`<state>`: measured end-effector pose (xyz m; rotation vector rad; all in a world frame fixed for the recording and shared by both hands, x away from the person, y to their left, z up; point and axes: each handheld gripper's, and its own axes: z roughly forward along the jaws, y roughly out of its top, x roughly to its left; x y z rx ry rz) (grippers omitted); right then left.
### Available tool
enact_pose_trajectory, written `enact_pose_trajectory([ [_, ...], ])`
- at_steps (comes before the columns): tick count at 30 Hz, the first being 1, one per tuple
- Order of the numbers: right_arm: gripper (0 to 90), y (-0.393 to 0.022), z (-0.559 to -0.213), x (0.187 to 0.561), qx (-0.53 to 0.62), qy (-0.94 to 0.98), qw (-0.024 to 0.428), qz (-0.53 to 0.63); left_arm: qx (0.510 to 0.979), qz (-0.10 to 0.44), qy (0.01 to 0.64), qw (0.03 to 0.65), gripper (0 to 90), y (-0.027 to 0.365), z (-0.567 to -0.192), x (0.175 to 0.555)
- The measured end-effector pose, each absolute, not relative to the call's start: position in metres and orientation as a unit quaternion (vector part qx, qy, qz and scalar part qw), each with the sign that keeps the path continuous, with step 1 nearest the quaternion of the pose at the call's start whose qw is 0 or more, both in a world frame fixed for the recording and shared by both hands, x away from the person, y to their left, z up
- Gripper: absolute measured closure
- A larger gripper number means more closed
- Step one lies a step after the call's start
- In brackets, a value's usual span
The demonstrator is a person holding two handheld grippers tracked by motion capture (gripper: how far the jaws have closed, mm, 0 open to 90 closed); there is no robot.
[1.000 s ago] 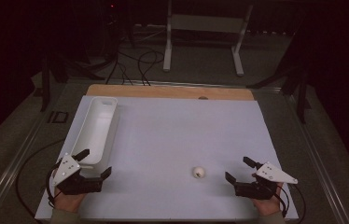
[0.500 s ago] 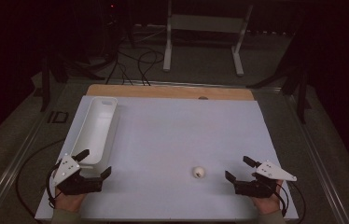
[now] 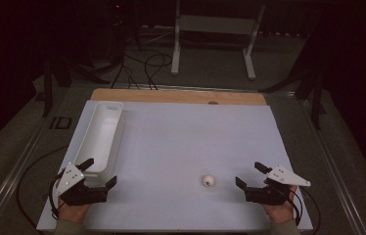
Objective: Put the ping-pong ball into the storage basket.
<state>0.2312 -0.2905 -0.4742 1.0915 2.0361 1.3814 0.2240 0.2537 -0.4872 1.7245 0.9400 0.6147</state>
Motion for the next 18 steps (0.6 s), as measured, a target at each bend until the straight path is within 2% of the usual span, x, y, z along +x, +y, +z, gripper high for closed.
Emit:
enact_pose_trajectory([
  [18, 7.1, -0.293, -0.462, 0.241, 0.397, 0.751, 0.202, 0.488, 0.721, 0.247, 0.397, 0.512, 0.1, 0.253, -0.491, 0.226],
])
